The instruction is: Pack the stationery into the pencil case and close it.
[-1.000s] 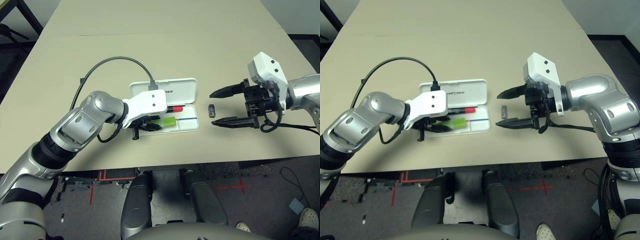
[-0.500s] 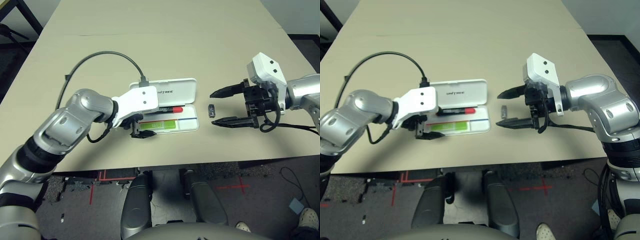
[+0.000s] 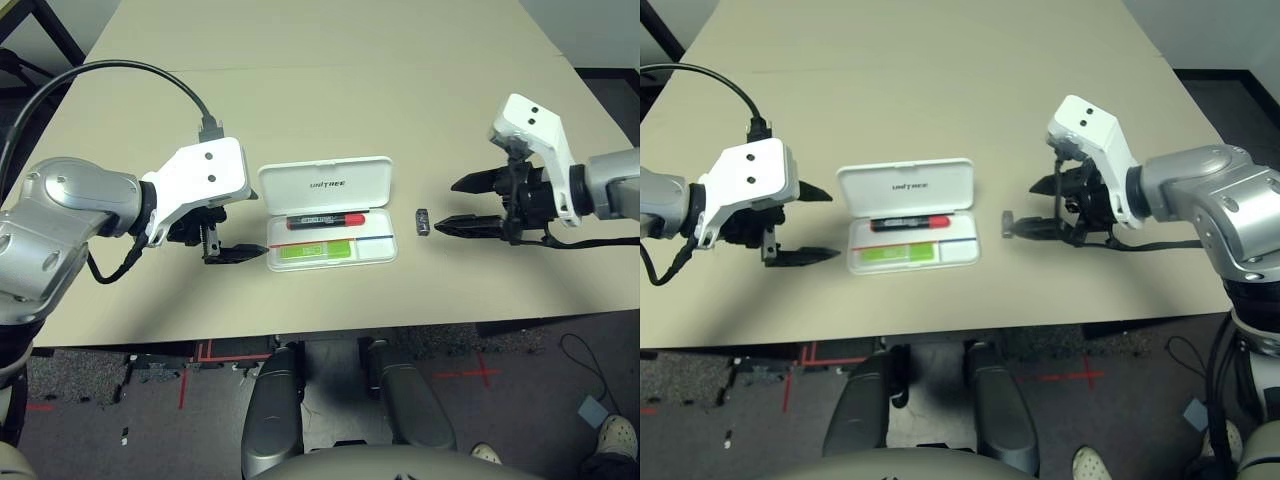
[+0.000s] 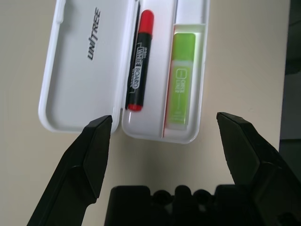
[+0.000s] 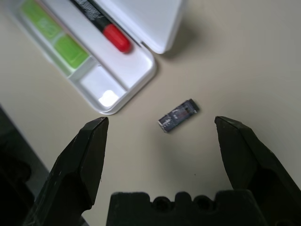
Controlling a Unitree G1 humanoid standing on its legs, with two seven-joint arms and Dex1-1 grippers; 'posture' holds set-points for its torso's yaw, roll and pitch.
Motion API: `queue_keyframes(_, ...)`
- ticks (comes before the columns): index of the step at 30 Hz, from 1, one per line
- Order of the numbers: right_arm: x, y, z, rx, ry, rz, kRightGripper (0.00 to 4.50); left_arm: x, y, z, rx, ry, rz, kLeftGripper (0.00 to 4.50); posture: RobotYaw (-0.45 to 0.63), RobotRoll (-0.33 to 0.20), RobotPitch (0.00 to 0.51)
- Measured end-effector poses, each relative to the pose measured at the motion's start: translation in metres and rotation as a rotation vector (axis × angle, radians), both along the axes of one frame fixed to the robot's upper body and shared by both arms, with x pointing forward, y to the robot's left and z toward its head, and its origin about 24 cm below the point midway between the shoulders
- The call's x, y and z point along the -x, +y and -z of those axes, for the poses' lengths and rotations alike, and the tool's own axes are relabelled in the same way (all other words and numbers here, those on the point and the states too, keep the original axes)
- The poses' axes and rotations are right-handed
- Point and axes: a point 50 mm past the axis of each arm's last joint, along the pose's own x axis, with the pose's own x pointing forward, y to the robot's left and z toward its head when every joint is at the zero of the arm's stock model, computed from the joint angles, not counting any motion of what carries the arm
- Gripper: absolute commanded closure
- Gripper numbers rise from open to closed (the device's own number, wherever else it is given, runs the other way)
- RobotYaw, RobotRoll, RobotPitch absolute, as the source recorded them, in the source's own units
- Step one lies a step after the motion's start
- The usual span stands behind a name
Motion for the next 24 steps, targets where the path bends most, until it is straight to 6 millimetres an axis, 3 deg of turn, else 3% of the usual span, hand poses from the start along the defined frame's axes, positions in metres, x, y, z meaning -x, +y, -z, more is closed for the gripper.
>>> queue_keyframes(6,-0.005,0.003,0.002,-0.017,-0.043,0.216,0.00,0.001,-0.005,-0.001,0.018,-0.020,0.072,0.03,-0.05,0.000,0.248)
queue_keyframes(10,-0.011,0.015,0.016,-0.082,-0.114,0.360,0.00,0.001,-0.008,-0.002,0.019,-0.037,0.107,0.03,-0.05,0.000,0.254)
queue_keyframes(13,-0.008,0.022,0.026,-0.108,-0.134,0.414,0.00,0.001,-0.010,-0.001,0.025,-0.043,0.124,0.03,-0.06,0.000,0.259)
queue_keyframes(24,0.004,0.020,0.045,-0.075,-0.135,0.494,0.00,0.001,-0.012,0.007,0.022,-0.028,0.140,0.03,-0.05,0.000,0.264)
